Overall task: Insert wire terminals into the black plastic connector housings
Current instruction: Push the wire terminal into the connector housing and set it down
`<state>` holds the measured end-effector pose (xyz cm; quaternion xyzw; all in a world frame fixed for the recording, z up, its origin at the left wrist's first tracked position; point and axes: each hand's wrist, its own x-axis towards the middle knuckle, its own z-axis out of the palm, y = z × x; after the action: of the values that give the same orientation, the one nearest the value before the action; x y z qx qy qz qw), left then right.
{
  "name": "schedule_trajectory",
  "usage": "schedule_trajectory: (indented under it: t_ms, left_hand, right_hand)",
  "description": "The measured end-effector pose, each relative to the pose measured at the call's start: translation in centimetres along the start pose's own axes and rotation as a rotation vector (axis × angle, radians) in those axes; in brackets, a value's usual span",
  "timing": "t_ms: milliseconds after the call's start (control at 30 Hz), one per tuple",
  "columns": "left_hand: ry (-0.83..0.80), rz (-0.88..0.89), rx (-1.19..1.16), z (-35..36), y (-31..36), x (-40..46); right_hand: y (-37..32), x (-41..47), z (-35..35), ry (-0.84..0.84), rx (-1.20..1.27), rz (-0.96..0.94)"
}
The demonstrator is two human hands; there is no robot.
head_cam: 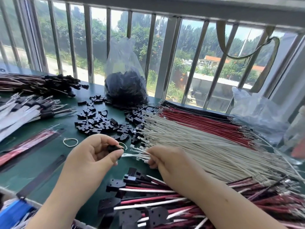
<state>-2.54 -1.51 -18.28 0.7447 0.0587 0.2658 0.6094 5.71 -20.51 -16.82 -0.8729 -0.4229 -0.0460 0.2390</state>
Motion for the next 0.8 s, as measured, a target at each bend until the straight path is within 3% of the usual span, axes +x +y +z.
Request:
schedule_trajectory:
  t_ms: [267, 433, 567, 800]
  left_hand:
    - [0.073, 0.024, 0.103, 0.8, 0.1, -0.4]
    - [0.059, 0.0, 0.002, 1.2, 0.2, -0.4]
    - [0.059, 0.065, 0.107, 1.0, 0.1, -0.7]
    - [-0.058, 0.124, 0.221, 1.2, -0.3, -0.8]
  right_hand:
    - [0.0, -0.1, -0.1, 0.037, 0.082, -0.045]
    - [-0.1, -0.2, 0.0, 0.046, 0.085, -0.059]
    - [0.0, -0.2, 0.0, 0.065, 0.112, -0.052]
    - [0.0, -0.2, 0.0, 0.074, 0.114, -0.054]
